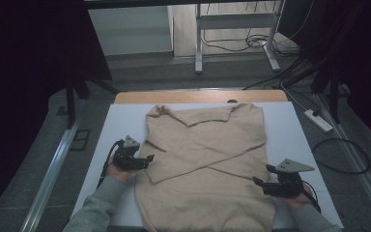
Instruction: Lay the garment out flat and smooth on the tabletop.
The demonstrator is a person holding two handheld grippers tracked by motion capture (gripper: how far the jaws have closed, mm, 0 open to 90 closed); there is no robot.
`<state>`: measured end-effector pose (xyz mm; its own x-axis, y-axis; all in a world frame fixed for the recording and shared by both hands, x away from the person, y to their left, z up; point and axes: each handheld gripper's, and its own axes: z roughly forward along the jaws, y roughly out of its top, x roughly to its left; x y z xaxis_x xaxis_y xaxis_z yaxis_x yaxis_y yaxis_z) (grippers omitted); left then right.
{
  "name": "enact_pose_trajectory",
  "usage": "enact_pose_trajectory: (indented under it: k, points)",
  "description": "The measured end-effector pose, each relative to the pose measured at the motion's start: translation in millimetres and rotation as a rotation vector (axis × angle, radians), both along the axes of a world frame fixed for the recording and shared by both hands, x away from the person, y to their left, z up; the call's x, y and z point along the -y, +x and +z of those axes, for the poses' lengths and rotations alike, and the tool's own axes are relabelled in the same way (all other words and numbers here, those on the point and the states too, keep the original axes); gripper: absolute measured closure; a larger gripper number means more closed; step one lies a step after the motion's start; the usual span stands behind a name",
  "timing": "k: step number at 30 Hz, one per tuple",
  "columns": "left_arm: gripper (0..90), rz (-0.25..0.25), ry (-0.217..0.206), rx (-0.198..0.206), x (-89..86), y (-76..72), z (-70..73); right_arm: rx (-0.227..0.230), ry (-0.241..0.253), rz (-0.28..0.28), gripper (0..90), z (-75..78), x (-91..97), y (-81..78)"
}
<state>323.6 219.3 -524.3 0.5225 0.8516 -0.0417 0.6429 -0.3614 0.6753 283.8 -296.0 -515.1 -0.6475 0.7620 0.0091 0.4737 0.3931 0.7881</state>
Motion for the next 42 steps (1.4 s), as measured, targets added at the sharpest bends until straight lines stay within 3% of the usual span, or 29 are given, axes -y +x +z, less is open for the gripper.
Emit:
enact_pose_trajectory:
  k: [3, 6, 10, 16, 19, 21, 25, 34, 38, 42]
  points:
    - [25.5, 0.025, -0.007, -0.016, -6.0, -7.4, -6.9, 0.012, -0.040, -0.017, 27.2, -0.4, 2.9, -0.8]
    - [24.7, 0.037, -0.005, -0.021, -10.6, -12.8, -8.0, 0.005, -0.036, -0.040, 26.9, -0.8, 6.5, 0.1]
    - [26.9, 0.047, -0.020, -0.041, -15.7, -18.6, -10.4, -0.001, -0.071, -0.057, 26.3, -3.4, 8.8, 0.7]
    - [30.1, 0.030, -0.034, -0.064, -13.5, -18.3, -16.7, -0.044, -0.084, -0.058, 24.6, -7.0, 6.7, 2.7]
    - [32.0, 0.025, -0.046, -0.070, -13.7, -18.4, -17.0, -0.087, -0.093, -0.053, 22.7, -9.7, 3.7, 3.1]
    - [35.8, 0.021, -0.079, -0.078, -14.3, -18.9, -18.8, -0.093, -0.091, -0.053, 23.3, -9.4, 2.6, 2.6]
    - [48.0, -0.004, -0.085, -0.079, -12.1, -21.3, -17.9, -0.104, -0.097, -0.063, 23.7, -8.8, 1.5, 2.5]
    - [53.8, -0.006, -0.099, -0.083, -11.5, -22.9, -18.4, -0.141, -0.121, -0.084, 23.1, -5.5, -2.1, -2.4]
    - [69.6, -0.031, -0.104, -0.086, -8.2, -23.9, -17.0, -0.138, -0.118, -0.089, 31.1, -4.9, -4.5, -3.1]
    - [76.4, -0.036, -0.100, -0.082, -8.0, -23.7, -16.2, -0.132, -0.108, -0.084, 45.0, -3.6, -3.0, -3.2]
